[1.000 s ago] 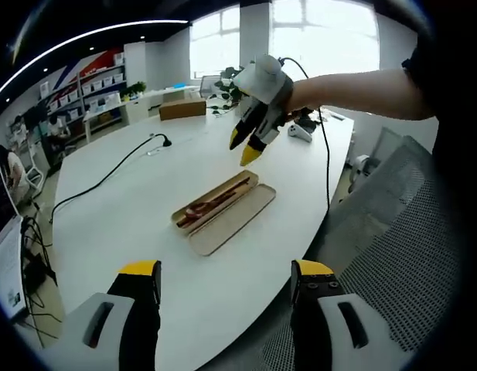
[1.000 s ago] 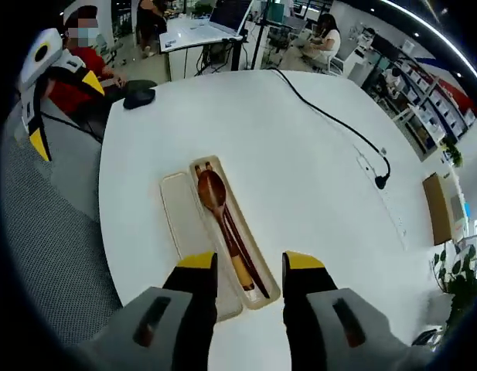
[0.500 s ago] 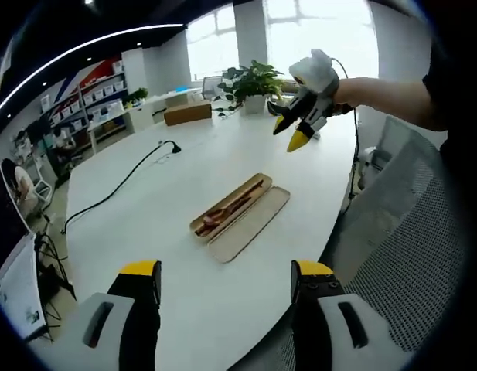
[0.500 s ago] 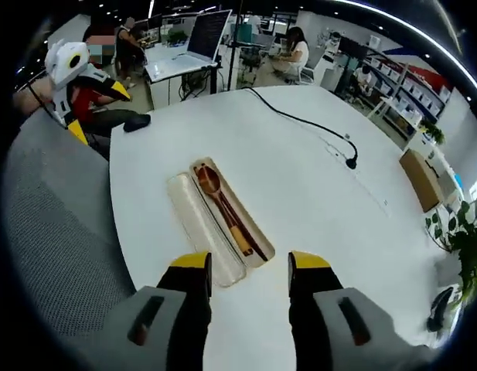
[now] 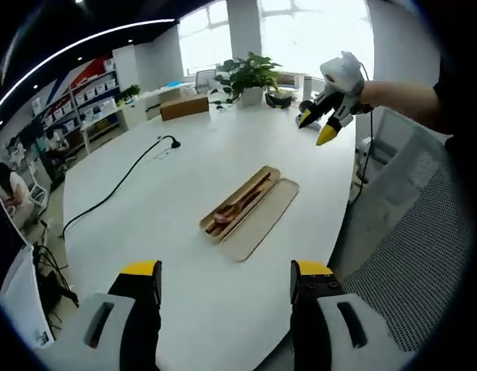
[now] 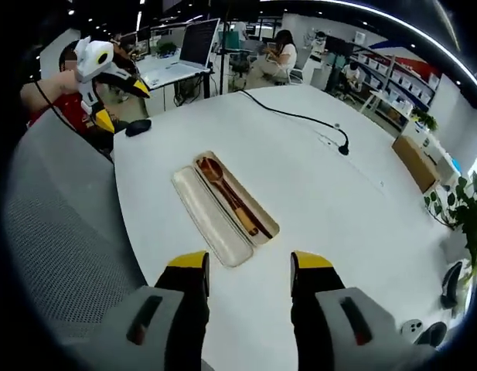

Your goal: Arrange the utensils inside the cutlery case until each visible utensil rests in its matching compartment.

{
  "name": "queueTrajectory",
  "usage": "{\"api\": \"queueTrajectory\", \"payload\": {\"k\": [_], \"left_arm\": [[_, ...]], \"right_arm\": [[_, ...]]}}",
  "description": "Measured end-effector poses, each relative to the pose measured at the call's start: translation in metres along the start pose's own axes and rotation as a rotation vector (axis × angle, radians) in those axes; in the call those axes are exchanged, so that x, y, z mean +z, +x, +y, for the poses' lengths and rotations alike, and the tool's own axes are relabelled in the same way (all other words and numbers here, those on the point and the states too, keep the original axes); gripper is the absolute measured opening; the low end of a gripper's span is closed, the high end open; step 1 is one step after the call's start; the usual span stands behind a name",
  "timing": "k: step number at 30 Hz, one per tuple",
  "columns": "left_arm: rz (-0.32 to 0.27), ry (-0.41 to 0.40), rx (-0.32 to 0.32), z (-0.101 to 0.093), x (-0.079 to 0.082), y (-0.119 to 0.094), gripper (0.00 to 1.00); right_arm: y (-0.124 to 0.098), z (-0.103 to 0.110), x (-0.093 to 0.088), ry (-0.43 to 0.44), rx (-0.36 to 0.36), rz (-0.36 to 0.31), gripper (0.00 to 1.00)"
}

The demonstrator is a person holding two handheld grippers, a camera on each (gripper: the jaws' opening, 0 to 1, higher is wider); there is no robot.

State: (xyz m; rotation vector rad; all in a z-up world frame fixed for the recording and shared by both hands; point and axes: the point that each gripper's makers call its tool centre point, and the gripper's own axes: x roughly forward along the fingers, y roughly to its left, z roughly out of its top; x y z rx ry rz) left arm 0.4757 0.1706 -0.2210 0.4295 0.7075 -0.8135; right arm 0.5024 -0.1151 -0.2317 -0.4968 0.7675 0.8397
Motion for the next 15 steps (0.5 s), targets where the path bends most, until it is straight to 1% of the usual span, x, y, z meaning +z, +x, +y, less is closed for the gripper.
{"api": "queueTrajectory", "payload": {"k": [3, 6, 8, 13, 15], "left_arm": [[0.009, -0.001, -0.035, -0.001, -0.003, 0.011, 0.65], [0.023, 0.003, -0.057, -0.001, -0.007, 0.022, 0.65], [0.047, 0.02, -0.071, -0.001, -0.012, 0.03, 0.65], [0.08, 0.063, -0.107, -0.001, -0.018, 0.051, 0.65], [0.094, 0.091, -0.124, -0.004, -0.022, 0.061, 0.65]], "right_arm": [[0.006, 0.002, -0.003, 0.011, 0.014, -0.002, 0.4], [0.015, 0.003, -0.011, 0.005, 0.039, 0.024, 0.4], [0.02, 0.005, -0.016, -0.014, 0.058, 0.04, 0.4], [0.037, 0.008, -0.031, -0.04, 0.104, 0.083, 0.39], [0.044, 0.013, -0.036, -0.076, 0.135, 0.096, 0.4]]}}
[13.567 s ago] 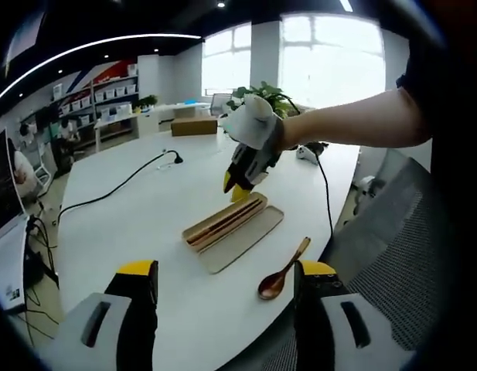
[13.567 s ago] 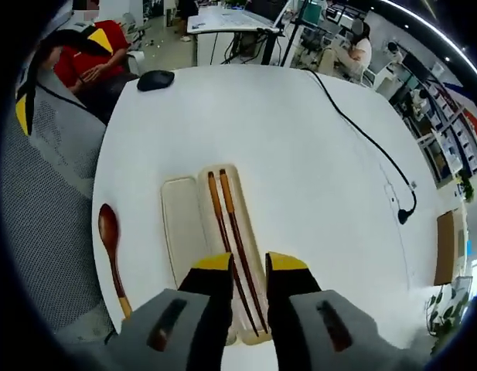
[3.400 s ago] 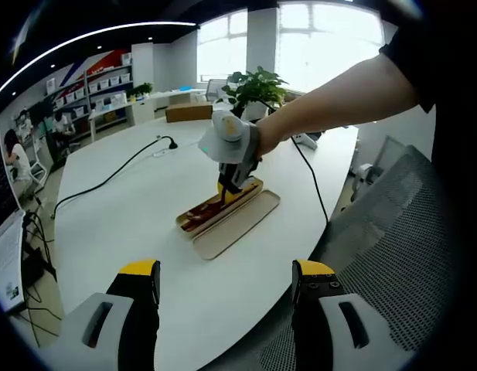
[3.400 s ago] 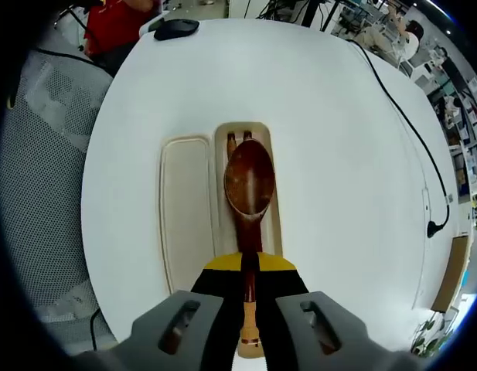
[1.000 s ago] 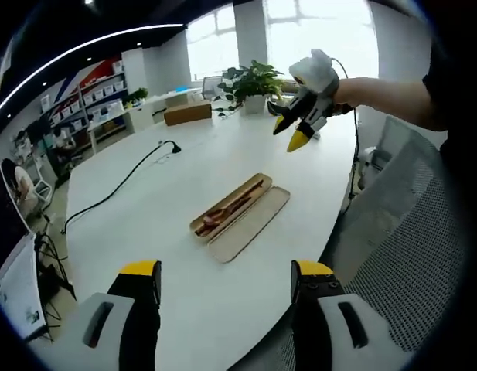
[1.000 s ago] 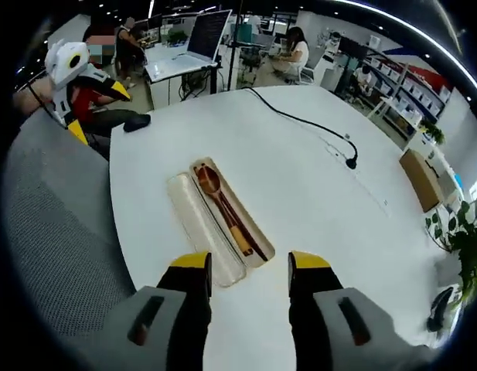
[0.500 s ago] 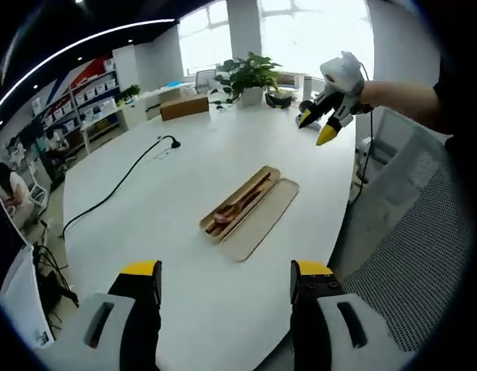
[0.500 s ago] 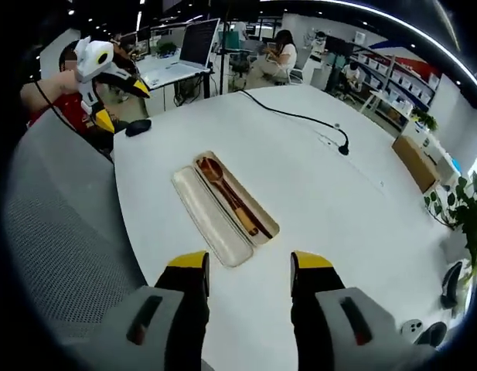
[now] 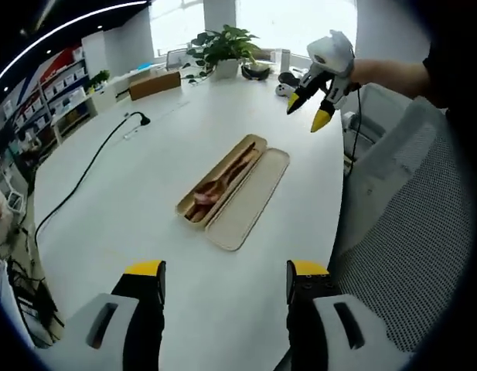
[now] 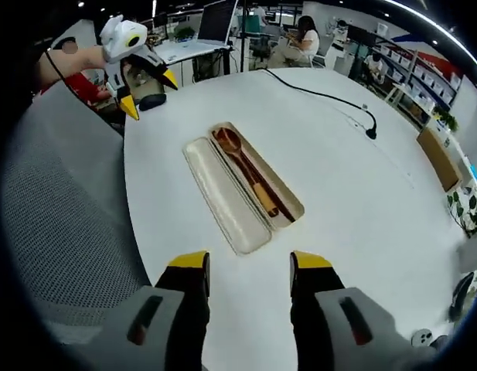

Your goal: Arrange the utensils inside the cutlery case until each visible utensil rests in its matching compartment.

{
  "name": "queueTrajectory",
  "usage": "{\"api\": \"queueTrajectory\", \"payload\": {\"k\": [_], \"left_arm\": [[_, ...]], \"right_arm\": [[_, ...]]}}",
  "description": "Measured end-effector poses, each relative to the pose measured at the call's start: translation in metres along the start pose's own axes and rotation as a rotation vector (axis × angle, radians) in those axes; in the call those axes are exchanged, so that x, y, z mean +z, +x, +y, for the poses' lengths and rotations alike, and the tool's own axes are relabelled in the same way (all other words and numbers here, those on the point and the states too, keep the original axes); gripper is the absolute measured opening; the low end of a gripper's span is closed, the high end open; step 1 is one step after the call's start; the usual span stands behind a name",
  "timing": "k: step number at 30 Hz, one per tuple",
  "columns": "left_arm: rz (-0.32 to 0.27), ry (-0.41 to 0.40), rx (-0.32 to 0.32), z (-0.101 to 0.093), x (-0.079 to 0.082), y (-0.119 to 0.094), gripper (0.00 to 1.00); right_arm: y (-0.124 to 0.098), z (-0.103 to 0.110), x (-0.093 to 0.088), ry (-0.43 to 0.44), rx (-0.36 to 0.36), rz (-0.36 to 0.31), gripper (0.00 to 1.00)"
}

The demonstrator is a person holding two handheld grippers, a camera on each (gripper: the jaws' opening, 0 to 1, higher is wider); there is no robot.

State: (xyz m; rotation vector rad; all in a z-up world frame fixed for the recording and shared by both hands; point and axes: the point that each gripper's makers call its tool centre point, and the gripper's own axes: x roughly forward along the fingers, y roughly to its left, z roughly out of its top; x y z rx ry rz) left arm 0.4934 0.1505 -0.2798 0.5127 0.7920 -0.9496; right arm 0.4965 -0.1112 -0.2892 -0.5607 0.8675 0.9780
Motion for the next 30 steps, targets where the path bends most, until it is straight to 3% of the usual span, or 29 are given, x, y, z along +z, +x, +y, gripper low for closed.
{"api": "queueTrajectory", "payload": {"k": [3, 11, 16, 21, 26, 30], "left_arm": [[0.048, 0.031, -0.076, -0.013, -0.008, 0.013, 0.64], [0.049, 0.056, -0.099, -0.01, -0.012, 0.046, 0.64], [0.105, 0.101, -0.131, -0.008, -0.022, 0.063, 0.64], [0.089, 0.078, -0.139, -0.004, -0.018, 0.076, 0.64], [0.028, 0.104, -0.15, -0.006, -0.006, 0.087, 0.59], [0.029, 0.083, -0.167, -0.01, -0.003, 0.094, 0.55]], "right_arm": [[0.012, -0.001, -0.004, -0.009, 0.022, 0.008, 0.4], [0.042, -0.01, -0.011, -0.045, 0.057, 0.048, 0.4], [0.056, -0.019, -0.012, -0.054, 0.068, 0.056, 0.4], [0.064, -0.018, -0.016, -0.071, 0.08, 0.079, 0.4], [0.07, -0.014, -0.02, -0.122, 0.098, 0.107, 0.41], [0.072, -0.014, -0.02, -0.151, 0.104, 0.112, 0.42]]}}
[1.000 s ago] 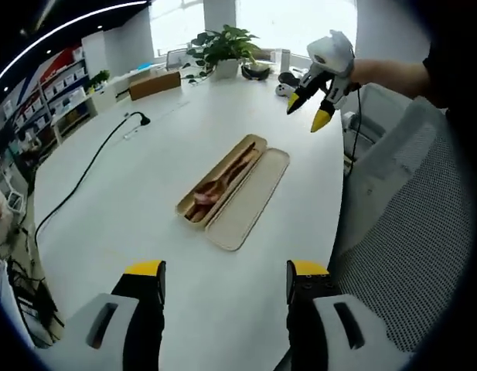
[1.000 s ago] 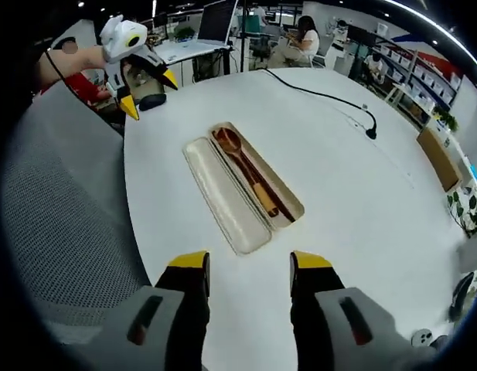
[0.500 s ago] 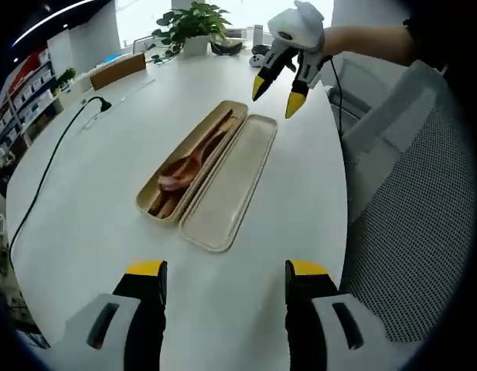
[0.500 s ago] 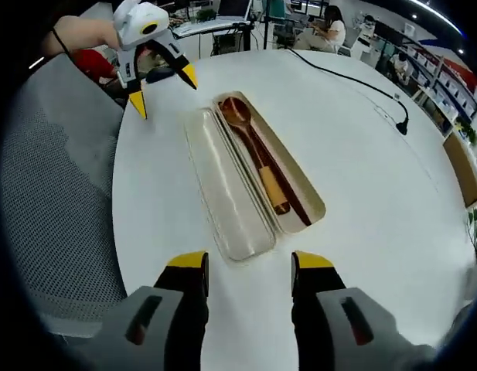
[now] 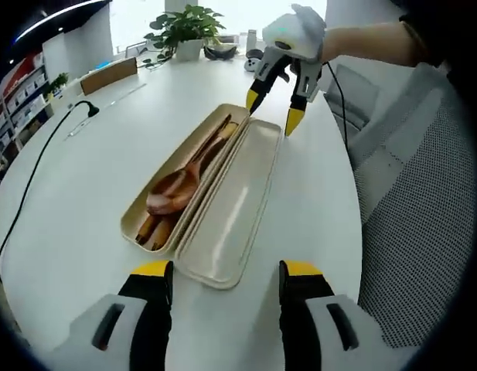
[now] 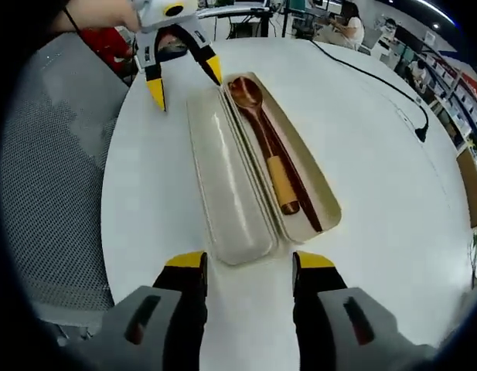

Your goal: Arrange the utensils inside the cutlery case until each visible utensil rests in its matching compartment.

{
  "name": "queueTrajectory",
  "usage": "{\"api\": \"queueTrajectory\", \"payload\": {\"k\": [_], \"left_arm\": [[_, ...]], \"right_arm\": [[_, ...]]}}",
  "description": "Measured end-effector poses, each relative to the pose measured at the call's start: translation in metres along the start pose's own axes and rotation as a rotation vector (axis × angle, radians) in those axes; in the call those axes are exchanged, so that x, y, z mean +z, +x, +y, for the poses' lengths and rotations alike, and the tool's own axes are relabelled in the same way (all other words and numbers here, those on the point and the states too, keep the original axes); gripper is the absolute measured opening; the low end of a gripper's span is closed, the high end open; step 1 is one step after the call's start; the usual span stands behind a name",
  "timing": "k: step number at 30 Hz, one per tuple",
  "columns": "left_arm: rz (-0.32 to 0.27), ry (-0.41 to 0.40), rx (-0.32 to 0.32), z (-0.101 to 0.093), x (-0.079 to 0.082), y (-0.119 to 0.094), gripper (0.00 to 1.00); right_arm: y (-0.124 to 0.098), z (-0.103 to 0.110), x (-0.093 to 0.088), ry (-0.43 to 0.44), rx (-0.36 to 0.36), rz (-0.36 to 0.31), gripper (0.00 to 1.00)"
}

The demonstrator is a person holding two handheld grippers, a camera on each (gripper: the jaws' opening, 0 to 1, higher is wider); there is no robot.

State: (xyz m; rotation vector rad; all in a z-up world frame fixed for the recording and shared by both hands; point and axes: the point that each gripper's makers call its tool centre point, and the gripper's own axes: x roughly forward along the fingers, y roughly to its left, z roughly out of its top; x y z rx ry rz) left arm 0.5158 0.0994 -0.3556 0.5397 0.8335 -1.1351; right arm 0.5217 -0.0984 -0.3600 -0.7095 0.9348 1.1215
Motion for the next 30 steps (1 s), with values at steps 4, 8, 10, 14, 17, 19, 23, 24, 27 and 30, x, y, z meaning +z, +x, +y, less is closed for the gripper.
{"api": "queueTrajectory", "payload": {"k": [4, 8, 10, 14, 17, 19, 23, 24, 27, 30], "left_arm": [[0.0, 0.016, 0.003, 0.0, 0.0, 0.002, 0.55], [-0.007, -0.012, 0.003, -0.002, 0.001, 0.001, 0.53], [-0.013, -0.01, 0.002, -0.009, -0.001, 0.001, 0.54], [-0.02, 0.057, 0.025, -0.015, -0.003, 0.001, 0.5], [-0.006, 0.062, 0.014, -0.02, -0.005, 0.001, 0.43], [-0.001, 0.075, 0.007, -0.019, -0.005, 0.001, 0.43], [0.003, 0.095, -0.002, -0.02, -0.004, 0.002, 0.43], [0.005, 0.094, -0.004, -0.02, -0.004, 0.002, 0.43], [0.008, 0.104, -0.001, -0.02, -0.004, 0.002, 0.43], [0.005, 0.16, 0.003, -0.024, -0.003, 0.002, 0.41]], "right_arm": [[0.002, 0.0, 0.005, -0.004, 0.016, -0.016, 0.42], [0.002, 0.005, 0.006, -0.012, 0.027, -0.014, 0.4], [0.002, 0.01, 0.006, -0.009, 0.027, -0.026, 0.4], [0.002, 0.023, 0.005, -0.02, 0.039, -0.025, 0.39], [0.001, 0.033, 0.002, -0.082, 0.063, -0.001, 0.39], [0.0, 0.039, -0.002, -0.135, 0.088, 0.041, 0.38], [0.001, 0.042, 0.002, -0.207, 0.099, 0.072, 0.38], [0.003, 0.043, 0.004, -0.215, 0.101, 0.068, 0.39], [0.007, 0.047, 0.013, -0.233, 0.119, 0.061, 0.39], [0.01, 0.048, 0.02, -0.29, 0.12, 0.072, 0.4]]}}
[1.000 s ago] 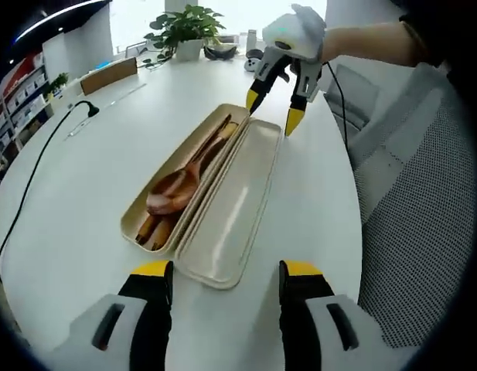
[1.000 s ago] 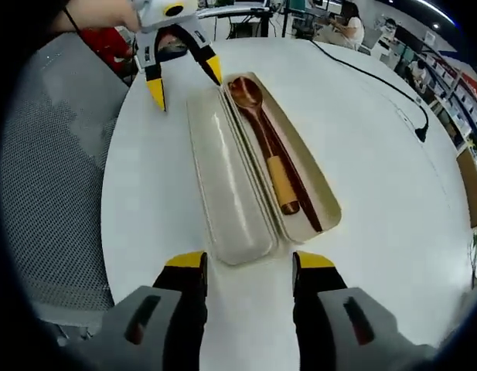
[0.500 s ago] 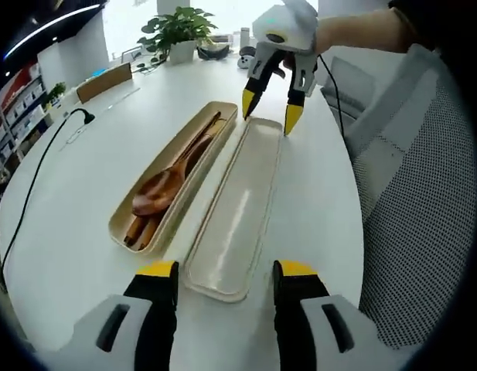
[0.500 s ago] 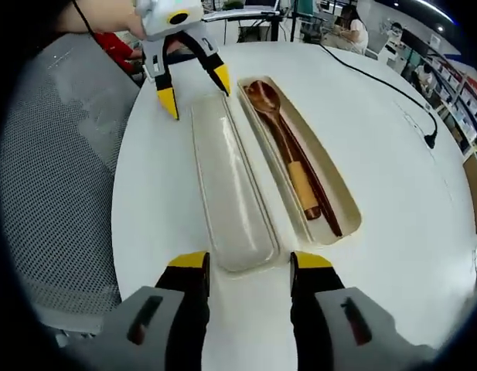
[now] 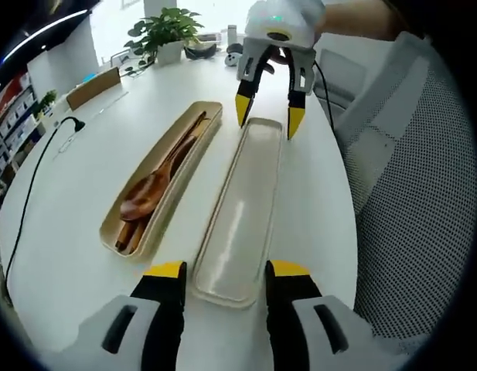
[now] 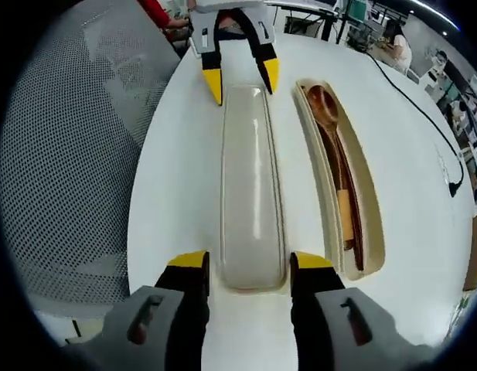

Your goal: Arrange the utensils inside the cutlery case until each visible utensil rests in its matching compartment.

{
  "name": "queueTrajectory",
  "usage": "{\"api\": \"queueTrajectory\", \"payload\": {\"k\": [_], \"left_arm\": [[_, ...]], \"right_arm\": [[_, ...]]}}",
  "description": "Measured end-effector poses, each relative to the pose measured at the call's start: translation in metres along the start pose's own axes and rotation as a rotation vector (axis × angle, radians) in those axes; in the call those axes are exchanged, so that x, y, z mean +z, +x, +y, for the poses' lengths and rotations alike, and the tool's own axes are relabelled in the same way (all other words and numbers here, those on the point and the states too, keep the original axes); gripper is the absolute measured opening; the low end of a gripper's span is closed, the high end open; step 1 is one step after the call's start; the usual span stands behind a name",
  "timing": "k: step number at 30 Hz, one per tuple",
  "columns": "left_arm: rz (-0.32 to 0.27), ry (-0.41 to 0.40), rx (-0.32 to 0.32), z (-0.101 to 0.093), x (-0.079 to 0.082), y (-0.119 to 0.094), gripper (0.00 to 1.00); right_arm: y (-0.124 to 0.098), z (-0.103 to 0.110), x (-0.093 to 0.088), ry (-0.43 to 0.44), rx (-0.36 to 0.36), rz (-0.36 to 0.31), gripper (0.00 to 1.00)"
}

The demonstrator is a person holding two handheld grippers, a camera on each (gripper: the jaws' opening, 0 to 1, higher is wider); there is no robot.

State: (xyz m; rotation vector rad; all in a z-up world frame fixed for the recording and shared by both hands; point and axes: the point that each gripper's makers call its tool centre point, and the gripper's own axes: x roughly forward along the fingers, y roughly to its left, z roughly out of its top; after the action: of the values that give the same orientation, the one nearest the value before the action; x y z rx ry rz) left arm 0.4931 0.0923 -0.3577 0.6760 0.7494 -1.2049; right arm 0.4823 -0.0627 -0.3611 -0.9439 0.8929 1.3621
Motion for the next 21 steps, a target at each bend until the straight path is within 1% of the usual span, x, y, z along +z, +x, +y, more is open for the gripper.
{"api": "queueTrajectory", "payload": {"k": [2, 3, 4, 5, 6, 7, 8, 9, 10, 11, 12, 13, 14, 16, 17, 18, 19, 20, 21], "left_arm": [[0.002, 0.022, 0.004, -0.002, 0.001, 0.0, 0.41], [0.004, 0.023, 0.003, -0.002, 0.001, 0.0, 0.41], [0.005, 0.028, 0.015, -0.001, 0.001, -0.001, 0.42], [0.005, 0.041, 0.03, 0.0, 0.002, -0.002, 0.44], [0.018, 0.074, 0.045, 0.002, 0.001, -0.004, 0.47], [0.025, 0.087, 0.055, 0.003, 0.001, -0.005, 0.52], [0.031, 0.123, 0.067, 0.004, 0.001, -0.007, 0.56], [0.031, 0.149, 0.061, 0.003, 0.001, -0.008, 0.6], [0.028, 0.196, 0.04, -0.002, 0.001, -0.009, 0.63], [0.028, 0.223, 0.039, -0.004, 0.001, -0.01, 0.63], [0.026, 0.264, 0.051, -0.005, 0.001, -0.012, 0.63], [0.014, 0.291, 0.056, -0.006, 0.003, -0.012, 0.62], [0.006, 0.312, 0.053, -0.008, 0.004, -0.012, 0.63], [0.013, 0.325, 0.05, -0.011, 0.004, -0.013, 0.61], [0.011, 0.339, 0.049, -0.011, 0.005, -0.013, 0.6], [0.01, 0.348, 0.054, -0.011, 0.006, -0.012, 0.59], [-0.006, 0.381, 0.054, -0.011, 0.009, -0.012, 0.59], [-0.02, 0.396, 0.055, -0.011, 0.011, -0.01, 0.57], [-0.01, 0.379, 0.042, -0.013, 0.01, -0.01, 0.55]], "right_arm": [[0.002, 0.003, 0.001, 0.022, 0.029, 0.002, 0.35], [0.002, 0.006, 0.0, 0.07, 0.033, 0.009, 0.35], [0.001, 0.002, 0.001, 0.027, 0.018, 0.006, 0.34], [0.001, 0.002, 0.001, 0.026, 0.02, 0.008, 0.34], [0.001, 0.002, 0.001, 0.025, 0.021, 0.007, 0.34], [0.001, 0.001, 0.0, 0.03, 0.023, 0.002, 0.34], [0.0, 0.001, 0.0, 0.035, 0.027, -0.007, 0.34], [0.0, 0.001, 0.0, 0.051, 0.04, -0.027, 0.34], [-0.001, 0.003, 0.001, 0.082, 0.058, -0.041, 0.33], [-0.002, 0.005, 0.002, 0.134, 0.087, -0.051, 0.33], [-0.002, 0.005, 0.003, 0.157, 0.092, -0.058, 0.33], [-0.003, 0.004, 0.003, 0.169, 0.104, -0.06, 0.33], [-0.004, 0.003, 0.003, 0.163, 0.111, -0.059, 0.33], [-0.005, 0.007, 0.002, 0.178, 0.155, -0.055, 0.33], [-0.006, 0.009, 0.002, 0.203, 0.179, -0.057, 0.33], [-0.007, 0.01, 0.004, 0.248, 0.212, -0.074, 0.33], [-0.008, 0.012, 0.004, 0.281, 0.235, -0.085, 0.34], [-0.01, 0.015, 0.004, 0.337, 0.279, -0.094, 0.34], [-0.011, 0.015, 0.003, 0.345, 0.295, -0.095, 0.34]]}}
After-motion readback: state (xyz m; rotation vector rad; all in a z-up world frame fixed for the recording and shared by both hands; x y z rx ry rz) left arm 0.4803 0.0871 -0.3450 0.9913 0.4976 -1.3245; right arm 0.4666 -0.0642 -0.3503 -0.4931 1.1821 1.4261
